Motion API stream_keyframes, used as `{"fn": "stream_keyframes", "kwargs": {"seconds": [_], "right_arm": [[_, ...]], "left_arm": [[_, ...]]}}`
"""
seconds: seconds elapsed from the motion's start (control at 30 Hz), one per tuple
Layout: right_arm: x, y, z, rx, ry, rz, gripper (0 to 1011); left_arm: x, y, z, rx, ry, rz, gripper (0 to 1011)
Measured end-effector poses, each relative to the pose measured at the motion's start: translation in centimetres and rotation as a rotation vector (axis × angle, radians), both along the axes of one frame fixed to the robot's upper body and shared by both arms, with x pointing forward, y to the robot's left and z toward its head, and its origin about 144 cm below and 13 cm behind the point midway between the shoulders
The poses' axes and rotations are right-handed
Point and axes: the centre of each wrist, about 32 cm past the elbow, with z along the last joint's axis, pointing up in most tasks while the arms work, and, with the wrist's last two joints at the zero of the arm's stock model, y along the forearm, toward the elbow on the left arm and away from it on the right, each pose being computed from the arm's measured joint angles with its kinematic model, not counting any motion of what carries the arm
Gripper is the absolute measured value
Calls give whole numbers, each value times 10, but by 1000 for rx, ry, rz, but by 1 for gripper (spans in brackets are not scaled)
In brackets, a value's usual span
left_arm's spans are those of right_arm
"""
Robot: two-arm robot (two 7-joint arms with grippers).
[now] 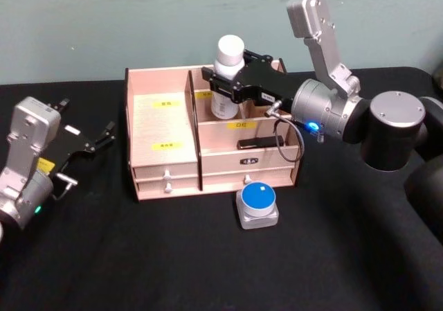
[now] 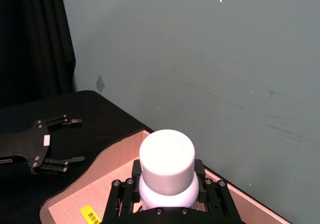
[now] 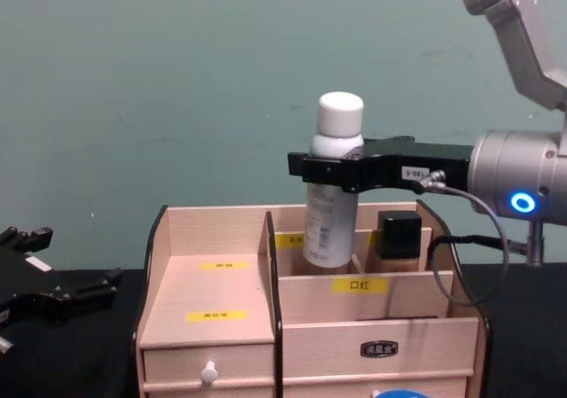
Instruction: Pick up the facial cleanser and watermelon frost from the table and place them into the tiered storage box.
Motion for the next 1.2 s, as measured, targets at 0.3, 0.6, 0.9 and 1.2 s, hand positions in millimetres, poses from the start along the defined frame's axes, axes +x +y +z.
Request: {"fn": "stream_keyframes", "kwargs": {"seconds": [0.3,0.6,0.9,1.2], "right_arm": [[8,5,-4,1,-3,-7,607],[10,6,-2,-3,-11,-15,607],[11,6,-5,-6,-5,-25,607],[12,5,-10,-9,11,-29,607]], "left_arm": [[0,0,0,0,0,0,1010],[0,0,0,0,0,0,1010],[0,0,0,0,0,0,1010],[0,0,0,0,0,0,1010]]}}
